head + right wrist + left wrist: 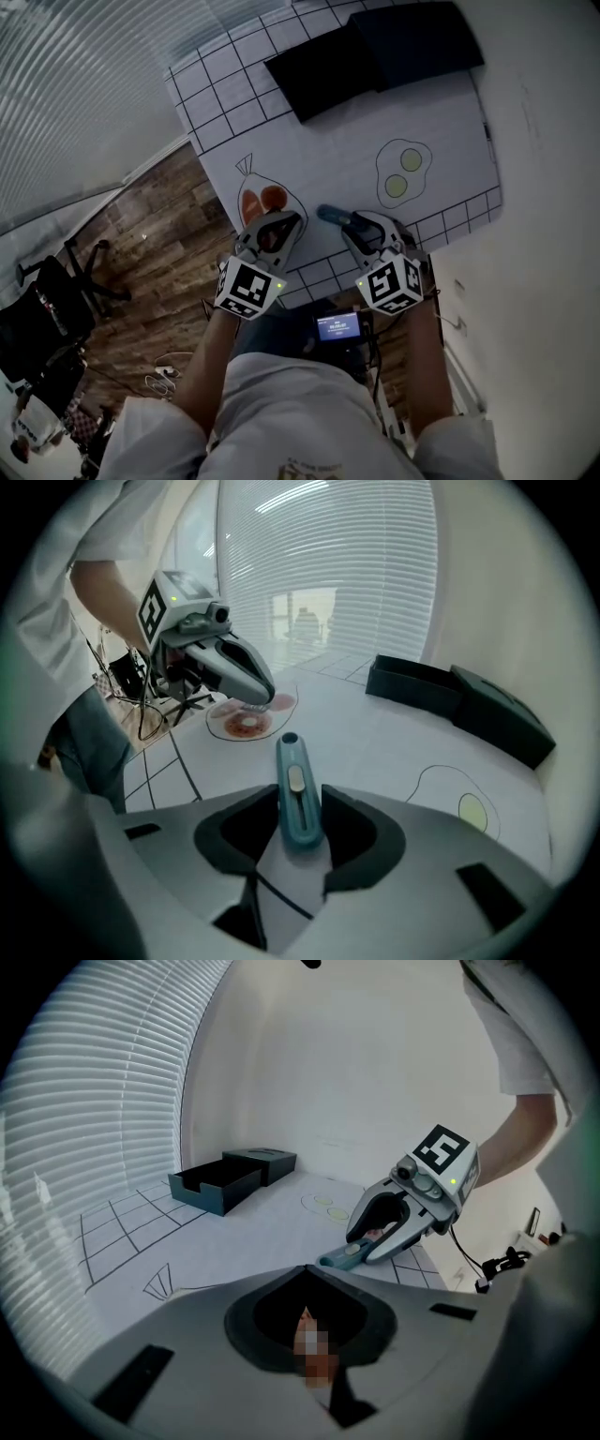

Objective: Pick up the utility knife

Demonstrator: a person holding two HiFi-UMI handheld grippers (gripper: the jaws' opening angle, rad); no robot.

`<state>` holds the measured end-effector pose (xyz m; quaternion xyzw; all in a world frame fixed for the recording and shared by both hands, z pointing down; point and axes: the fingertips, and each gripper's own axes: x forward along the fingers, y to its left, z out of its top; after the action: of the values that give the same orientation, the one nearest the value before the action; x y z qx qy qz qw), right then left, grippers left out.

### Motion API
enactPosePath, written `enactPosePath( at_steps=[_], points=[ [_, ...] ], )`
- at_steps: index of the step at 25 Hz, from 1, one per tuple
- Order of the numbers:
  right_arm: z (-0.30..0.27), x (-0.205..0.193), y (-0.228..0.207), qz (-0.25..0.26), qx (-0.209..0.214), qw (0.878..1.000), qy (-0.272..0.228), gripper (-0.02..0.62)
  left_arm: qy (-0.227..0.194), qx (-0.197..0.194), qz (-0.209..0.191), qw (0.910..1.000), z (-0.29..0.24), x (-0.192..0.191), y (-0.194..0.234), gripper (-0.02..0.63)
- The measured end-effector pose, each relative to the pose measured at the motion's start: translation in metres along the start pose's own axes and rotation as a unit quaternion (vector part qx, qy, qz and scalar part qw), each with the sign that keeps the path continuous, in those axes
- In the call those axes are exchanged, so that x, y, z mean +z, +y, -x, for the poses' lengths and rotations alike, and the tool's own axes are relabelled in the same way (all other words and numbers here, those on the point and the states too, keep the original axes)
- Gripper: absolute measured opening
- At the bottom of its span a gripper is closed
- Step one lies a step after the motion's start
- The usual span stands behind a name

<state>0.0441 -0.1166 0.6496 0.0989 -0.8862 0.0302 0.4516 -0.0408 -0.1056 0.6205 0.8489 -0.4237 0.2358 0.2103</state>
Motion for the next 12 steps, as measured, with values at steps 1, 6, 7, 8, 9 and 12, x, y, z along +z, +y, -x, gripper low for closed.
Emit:
enactPosePath(
  at_steps=[1, 6, 7, 8, 9, 12],
  points=[
    [-0.0013, -0.0007, 0.0003, 0.004, 0.005, 1.0, 0.013, 0.149, -0.001, 0.0, 0.001, 1.0, 0.0005, -0.0006, 0.0, 0.005],
    [-0.0061, -0.0028, 0.0027, 0.01, 0.042, 0.997, 0.06, 0.152, 0.002, 0.001, 0.004, 1.0, 0.0026, -0.0049, -0.0023, 0.005],
    [-0.0063, -0.0031, 0.0024, 0.011, 0.049, 0.996, 0.068, 0.152, 0.002, 0.0, 0.004, 1.0, 0.0026, -0.0047, -0.0027, 0.005],
    [-0.0067, -0.003, 0.0018, 0.013, 0.054, 0.996, 0.076, 0.152, 0.002, -0.001, 0.003, 1.0, 0.0028, -0.0042, -0.0026, 0.005],
    [-0.0072, -0.0025, 0.0013, 0.016, 0.058, 0.995, 0.083, 0.149, 0.002, -0.001, 0.003, 1.0, 0.0031, -0.0037, -0.0021, 0.005],
    [-0.0079, -0.0006, 0.0001, 0.015, 0.055, 0.995, 0.076, 0.138, 0.003, 0.001, -0.002, 1.0, 0.0042, -0.0013, -0.0002, 0.006]
  ],
)
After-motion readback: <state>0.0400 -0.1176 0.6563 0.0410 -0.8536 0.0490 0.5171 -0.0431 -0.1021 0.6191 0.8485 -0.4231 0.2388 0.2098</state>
